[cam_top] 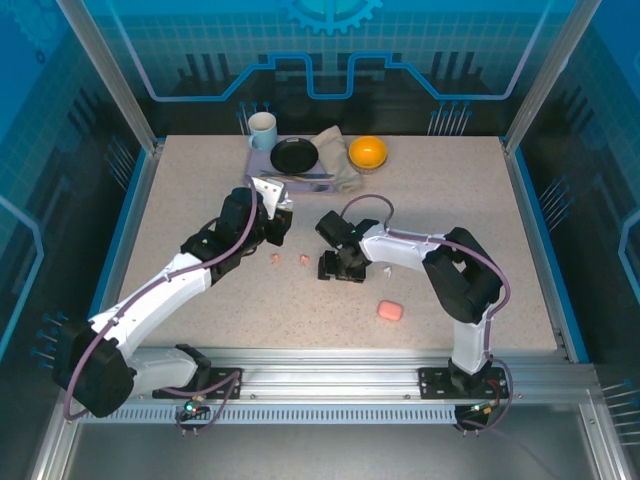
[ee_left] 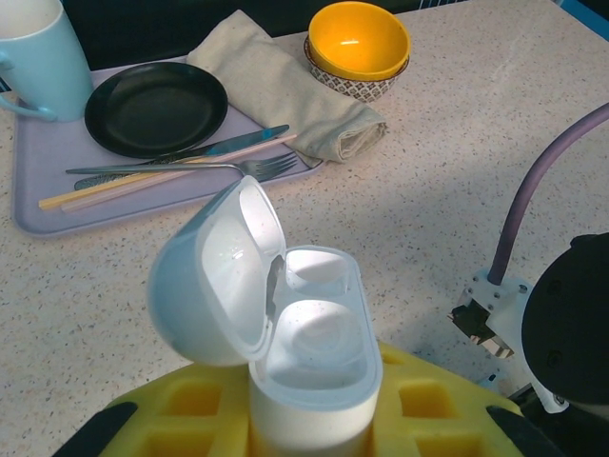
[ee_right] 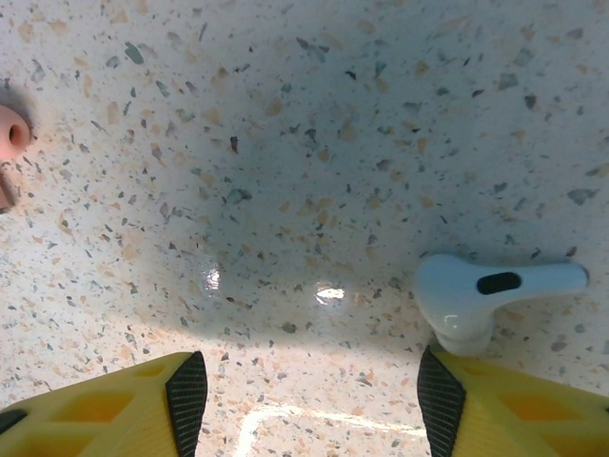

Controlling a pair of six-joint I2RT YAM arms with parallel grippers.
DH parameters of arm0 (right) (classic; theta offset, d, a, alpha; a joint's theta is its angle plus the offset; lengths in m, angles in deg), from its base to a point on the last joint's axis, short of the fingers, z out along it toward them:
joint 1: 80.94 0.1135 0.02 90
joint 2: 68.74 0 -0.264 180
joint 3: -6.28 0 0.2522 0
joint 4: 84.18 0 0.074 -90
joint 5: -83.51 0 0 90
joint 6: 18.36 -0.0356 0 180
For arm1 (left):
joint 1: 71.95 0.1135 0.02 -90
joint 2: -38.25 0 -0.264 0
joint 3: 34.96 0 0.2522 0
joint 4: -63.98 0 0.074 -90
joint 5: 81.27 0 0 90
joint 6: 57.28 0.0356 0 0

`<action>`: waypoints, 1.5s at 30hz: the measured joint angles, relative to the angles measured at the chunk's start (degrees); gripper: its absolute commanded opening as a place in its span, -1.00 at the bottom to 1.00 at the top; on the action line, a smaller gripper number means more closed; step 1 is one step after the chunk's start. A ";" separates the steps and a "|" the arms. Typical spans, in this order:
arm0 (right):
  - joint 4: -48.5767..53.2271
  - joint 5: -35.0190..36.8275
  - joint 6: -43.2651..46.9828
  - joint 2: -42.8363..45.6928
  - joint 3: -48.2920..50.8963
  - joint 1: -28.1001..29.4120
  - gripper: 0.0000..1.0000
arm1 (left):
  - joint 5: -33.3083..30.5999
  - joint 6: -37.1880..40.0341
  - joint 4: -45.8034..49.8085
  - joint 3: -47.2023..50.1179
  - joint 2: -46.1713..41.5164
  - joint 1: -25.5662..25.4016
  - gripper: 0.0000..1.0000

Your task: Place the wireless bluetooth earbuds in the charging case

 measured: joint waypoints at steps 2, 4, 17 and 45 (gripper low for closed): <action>-0.02 0.20 0.07 0.02 0.00 0.00 0.26 | 0.00 0.00 0.00 -0.02 -0.02 0.00 -1.00; 0.11 0.44 0.22 0.13 0.00 0.04 0.26 | 0.02 0.00 0.00 -0.02 -0.02 0.00 -1.00; 2.12 2.99 1.16 4.63 -0.68 -5.46 0.18 | 0.20 -0.02 0.00 -0.02 -0.02 0.00 -1.00; 2.93 5.25 12.83 -2.73 -3.37 -5.07 -0.18 | 0.66 -0.24 -0.02 -0.74 -0.02 0.00 -1.00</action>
